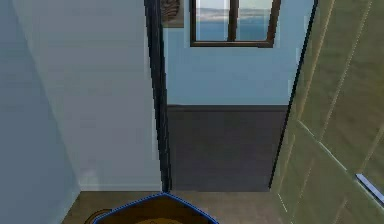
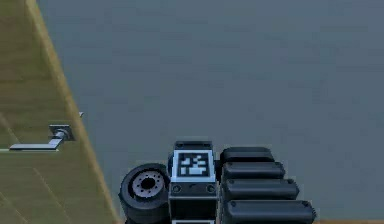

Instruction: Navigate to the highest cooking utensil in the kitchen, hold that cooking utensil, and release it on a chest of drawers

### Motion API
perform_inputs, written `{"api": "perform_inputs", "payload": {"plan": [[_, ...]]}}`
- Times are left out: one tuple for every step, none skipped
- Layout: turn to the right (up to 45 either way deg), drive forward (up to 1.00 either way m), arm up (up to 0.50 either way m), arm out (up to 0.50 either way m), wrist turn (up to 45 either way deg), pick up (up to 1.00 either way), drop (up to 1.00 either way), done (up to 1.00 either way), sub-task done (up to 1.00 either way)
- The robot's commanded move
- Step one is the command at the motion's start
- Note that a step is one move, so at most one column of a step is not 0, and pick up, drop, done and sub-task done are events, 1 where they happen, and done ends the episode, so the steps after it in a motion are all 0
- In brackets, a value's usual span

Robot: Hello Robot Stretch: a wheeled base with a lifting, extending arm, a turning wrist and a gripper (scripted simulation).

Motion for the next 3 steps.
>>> {"api": "perform_inputs", "payload": {"plan": [[9.0, 0.0, 0.0, 0.0, 0.0, 0.0, 0.0, 0.0, 0.0], [3.0, 0.0, 0.0, 0.0, 0.0, 0.0, 0.0, 0.0, 0.0], [0.0, 1.0, 0.0, 0.0, 0.0, 0.0, 0.0, 0.0, 0.0]]}}
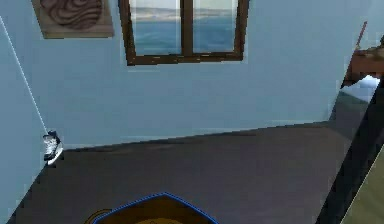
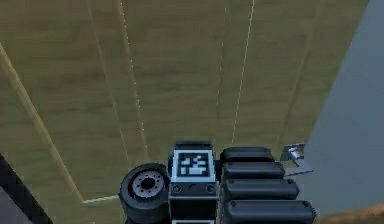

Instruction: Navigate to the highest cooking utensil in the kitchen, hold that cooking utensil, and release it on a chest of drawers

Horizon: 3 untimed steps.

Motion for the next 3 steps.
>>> {"api": "perform_inputs", "payload": {"plan": [[0.0, 0.5, 0.0, 0.0, 0.0, 0.0, 0.0, 0.0, 0.0], [33.0, 0.0, 0.0, 0.0, 0.0, 0.0, 0.0, 0.0, 0.0], [0.0, 0.3, 0.0, 0.0, 0.0, 0.0, 0.0, 0.0, 0.0]]}}
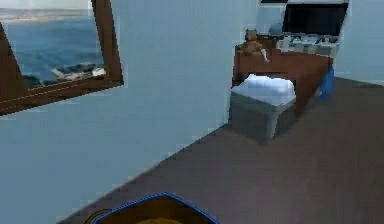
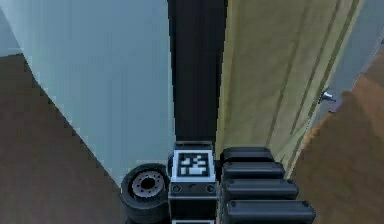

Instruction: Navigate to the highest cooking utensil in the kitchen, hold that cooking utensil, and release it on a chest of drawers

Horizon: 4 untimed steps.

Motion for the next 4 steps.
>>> {"api": "perform_inputs", "payload": {"plan": [[-27.0, 0.0, 0.0, 0.0, 0.0, 0.0, 0.0, 0.0, 0.0], [0.0, 0.2, 0.0, 0.0, 0.0, 0.0, 0.0, 0.0, 0.0], [45.0, 0.0, 0.0, 0.0, 0.0, 0.0, 0.0, 0.0, 0.0], [27.0, 0.0, 0.0, 0.0, 0.0, 0.0, 0.0, 0.0, 0.0]]}}
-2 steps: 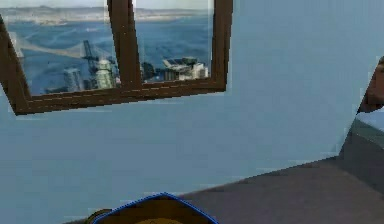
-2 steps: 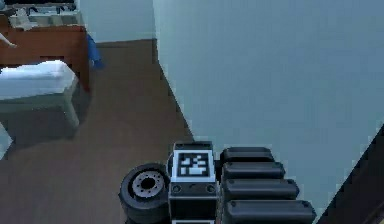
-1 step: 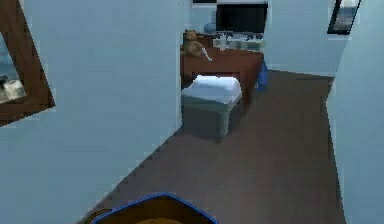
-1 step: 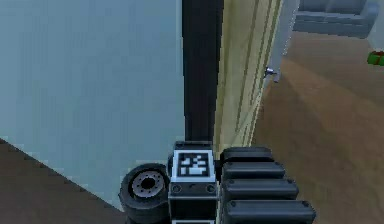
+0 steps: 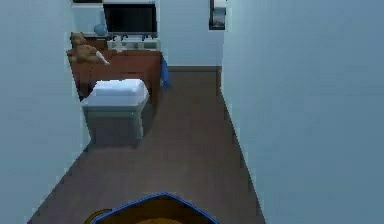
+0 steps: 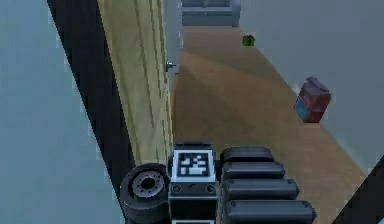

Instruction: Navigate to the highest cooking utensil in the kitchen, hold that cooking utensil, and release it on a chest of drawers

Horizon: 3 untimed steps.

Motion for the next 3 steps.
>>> {"api": "perform_inputs", "payload": {"plan": [[0.0, 1.0, 0.0, 0.0, 0.0, 0.0, 0.0, 0.0, 0.0], [0.0, 1.0, 0.0, 0.0, 0.0, 0.0, 0.0, 0.0, 0.0], [0.0, 1.0, 0.0, 0.0, 0.0, 0.0, 0.0, 0.0, 0.0]]}}
